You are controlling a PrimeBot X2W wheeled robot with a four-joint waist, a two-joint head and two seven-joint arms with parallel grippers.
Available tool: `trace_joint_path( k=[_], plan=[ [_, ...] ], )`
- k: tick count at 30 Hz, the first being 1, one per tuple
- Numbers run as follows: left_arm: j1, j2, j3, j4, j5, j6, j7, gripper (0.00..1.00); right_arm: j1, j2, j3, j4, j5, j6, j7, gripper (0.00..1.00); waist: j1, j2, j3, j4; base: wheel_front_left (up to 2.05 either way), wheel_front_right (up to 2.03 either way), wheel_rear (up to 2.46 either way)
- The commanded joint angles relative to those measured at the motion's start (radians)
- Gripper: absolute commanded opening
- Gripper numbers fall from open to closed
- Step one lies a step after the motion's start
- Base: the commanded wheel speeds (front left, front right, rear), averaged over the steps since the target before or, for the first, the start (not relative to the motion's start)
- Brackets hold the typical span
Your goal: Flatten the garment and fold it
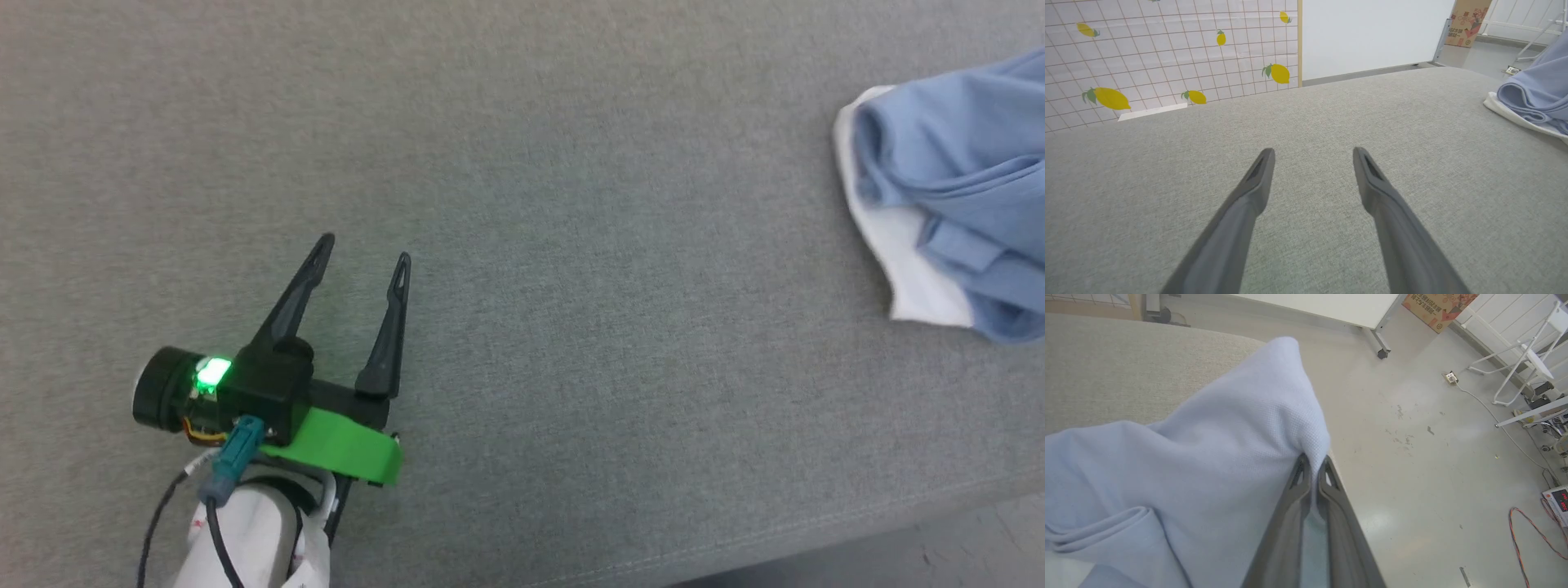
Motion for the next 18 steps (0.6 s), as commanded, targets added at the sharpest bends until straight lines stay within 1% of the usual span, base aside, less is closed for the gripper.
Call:
trace_joint_path(
  k=[1,7,12,18],
  plan=[
    [-0.025,0.01,0.001,-0.013,0.012,0.006,0.008,1.0,-0.029,-0.013,-0.01,0.021,-0.016,-0.002,-0.025,0.0,-0.0001,-0.0001,0.055,-0.033,0.0,0.0,0.0],
    [-0.06,0.029,-0.005,-0.053,0.034,0.006,0.038,1.0,-0.088,-0.053,-0.044,0.15,-0.081,-0.002,-0.126,0.0,-0.0001,-0.0001,0.108,-0.034,0.0,0.0,0.0],
    [-0.086,0.038,-0.005,-0.079,0.052,0.015,0.039,1.0,-0.136,-0.044,-0.065,0.244,-0.118,-0.002,-0.197,0.0,-0.0001,-0.0001,0.148,-0.026,0.0,0.0,0.0],
    [-0.105,0.048,-0.008,-0.096,0.087,0.033,0.013,1.0,-0.178,-0.031,-0.1,0.369,-0.168,-0.002,-0.254,0.0,-0.0001,-0.0001,0.182,-0.011,0.0,0.0,0.0]
  ],
)
